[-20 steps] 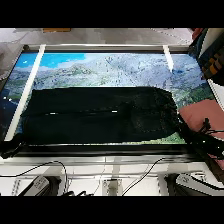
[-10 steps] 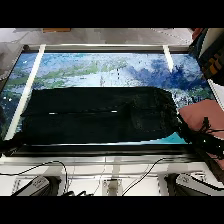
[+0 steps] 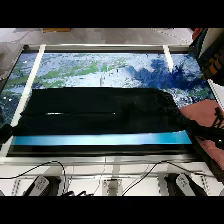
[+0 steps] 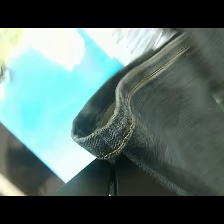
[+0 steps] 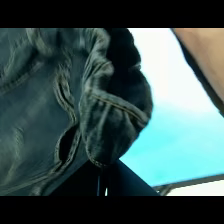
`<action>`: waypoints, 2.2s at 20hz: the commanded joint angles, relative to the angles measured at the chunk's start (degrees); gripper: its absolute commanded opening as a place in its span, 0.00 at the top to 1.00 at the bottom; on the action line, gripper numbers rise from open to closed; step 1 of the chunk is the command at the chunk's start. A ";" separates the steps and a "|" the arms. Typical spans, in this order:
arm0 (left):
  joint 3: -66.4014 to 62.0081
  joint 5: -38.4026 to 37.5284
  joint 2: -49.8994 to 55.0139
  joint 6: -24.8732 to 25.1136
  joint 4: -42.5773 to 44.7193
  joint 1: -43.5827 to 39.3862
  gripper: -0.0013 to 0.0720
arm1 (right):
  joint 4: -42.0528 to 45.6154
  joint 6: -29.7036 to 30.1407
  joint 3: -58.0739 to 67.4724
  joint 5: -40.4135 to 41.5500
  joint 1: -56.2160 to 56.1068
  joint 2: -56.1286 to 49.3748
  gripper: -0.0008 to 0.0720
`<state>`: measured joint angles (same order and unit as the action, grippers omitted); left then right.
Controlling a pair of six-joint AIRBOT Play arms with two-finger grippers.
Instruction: Fold the clothes and pants, and hang the long-sleeved shirts on hangers.
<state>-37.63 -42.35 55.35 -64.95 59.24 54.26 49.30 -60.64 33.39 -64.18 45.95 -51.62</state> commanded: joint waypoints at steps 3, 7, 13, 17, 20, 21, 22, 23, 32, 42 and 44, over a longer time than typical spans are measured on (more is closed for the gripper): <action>-1.68 2.69 -7.34 0.02 0.28 0.00 0.96 | 13.64 -12.85 1.14 -1.79 0.00 14.93 0.95; -2.40 2.97 -7.10 -0.17 0.37 -2.38 0.96 | 16.24 -14.49 3.80 -3.63 -2.47 15.32 0.95; -11.78 7.23 1.53 -2.54 0.76 -11.80 0.96 | 19.58 -22.01 11.65 8.11 -15.58 8.46 0.95; -17.33 11.58 10.84 -7.54 0.70 -17.00 0.96 | 19.91 -25.86 17.90 17.14 -24.15 -6.40 0.95; -21.75 16.81 17.90 -8.41 0.70 -22.16 0.96 | 19.80 -29.66 26.01 22.12 -28.04 -19.56 0.95; -23.17 19.19 20.06 -8.50 0.70 -23.93 0.96 | 19.78 -31.04 29.20 23.63 -29.16 -23.85 0.95; -24.46 21.99 22.21 -9.42 0.68 -25.49 0.96 | 19.78 -32.13 32.33 25.14 -30.21 -27.85 0.95; -25.57 25.24 24.44 -11.72 0.68 -26.97 0.96 | 19.78 -32.96 34.93 26.58 -31.01 -31.23 0.95; -26.69 33.88 31.30 -15.56 2.03 -31.52 0.02 | 19.87 -35.82 41.29 32.54 -32.59 -43.10 0.03; -23.45 -15.93 21.86 -17.14 15.10 -15.32 0.18 | 22.82 -31.78 42.03 21.16 -32.04 -39.65 0.04; -19.04 -11.76 21.24 -17.11 8.68 -14.47 0.18 | 22.99 -29.77 42.03 20.50 -32.04 -39.65 0.04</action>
<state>-60.69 -49.17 77.65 -81.71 73.01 36.84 71.57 -93.51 75.37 -41.19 13.89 -91.42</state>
